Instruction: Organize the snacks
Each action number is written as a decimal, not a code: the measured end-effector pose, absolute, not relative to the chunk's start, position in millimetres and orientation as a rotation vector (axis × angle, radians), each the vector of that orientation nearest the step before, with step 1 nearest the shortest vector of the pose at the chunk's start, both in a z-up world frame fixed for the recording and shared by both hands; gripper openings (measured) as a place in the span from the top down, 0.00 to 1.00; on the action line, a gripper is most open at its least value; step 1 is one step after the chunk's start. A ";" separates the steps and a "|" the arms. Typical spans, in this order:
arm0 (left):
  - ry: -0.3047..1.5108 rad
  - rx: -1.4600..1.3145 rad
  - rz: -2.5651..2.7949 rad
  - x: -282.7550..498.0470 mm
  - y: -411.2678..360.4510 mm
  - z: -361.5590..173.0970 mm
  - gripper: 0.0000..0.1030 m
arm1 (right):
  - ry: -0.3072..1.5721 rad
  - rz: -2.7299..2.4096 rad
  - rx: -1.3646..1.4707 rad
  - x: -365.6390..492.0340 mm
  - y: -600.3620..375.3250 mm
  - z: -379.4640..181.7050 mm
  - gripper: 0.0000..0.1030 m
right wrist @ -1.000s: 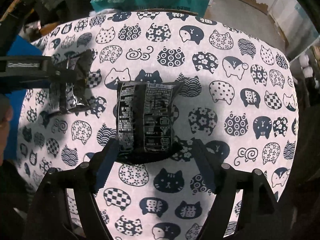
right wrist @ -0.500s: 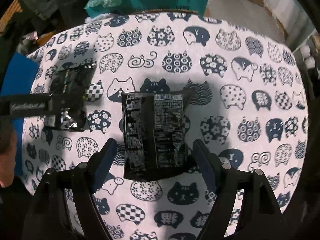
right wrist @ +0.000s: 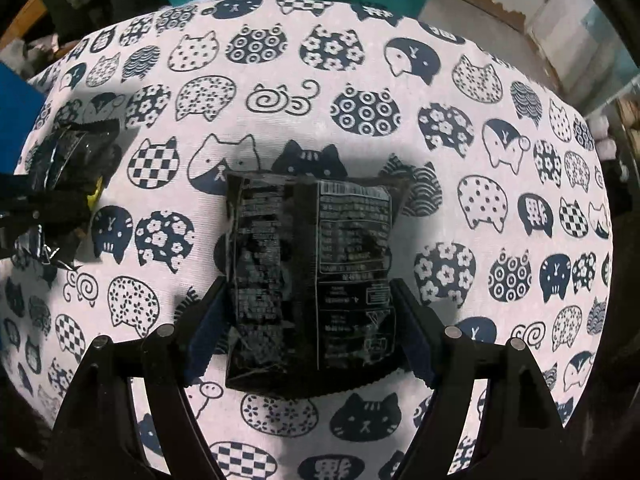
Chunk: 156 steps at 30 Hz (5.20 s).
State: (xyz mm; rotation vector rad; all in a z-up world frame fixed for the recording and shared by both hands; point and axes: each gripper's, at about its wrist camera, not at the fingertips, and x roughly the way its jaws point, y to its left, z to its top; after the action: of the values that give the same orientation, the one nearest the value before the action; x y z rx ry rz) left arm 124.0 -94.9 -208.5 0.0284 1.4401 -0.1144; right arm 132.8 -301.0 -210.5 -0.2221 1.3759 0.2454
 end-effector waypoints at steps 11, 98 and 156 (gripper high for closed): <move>1.328 0.106 -0.166 79.7 -82.2 -169.9 0.53 | 1.344 0.283 -0.274 105.8 -269.9 -193.3 0.44; 1.018 -0.073 0.140 -15.2 168.0 -39.2 0.25 | 1.029 0.714 -0.421 71.1 22.8 -17.0 0.31; 0.774 0.091 0.168 -31.0 79.0 38.5 0.09 | 0.848 0.638 -0.308 48.0 -91.2 42.3 0.24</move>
State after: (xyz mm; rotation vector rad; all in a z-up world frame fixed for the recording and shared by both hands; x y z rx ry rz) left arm -31.0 79.0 38.5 0.0914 0.7739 0.1677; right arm 48.0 -91.2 42.3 -0.3076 0.8484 0.6376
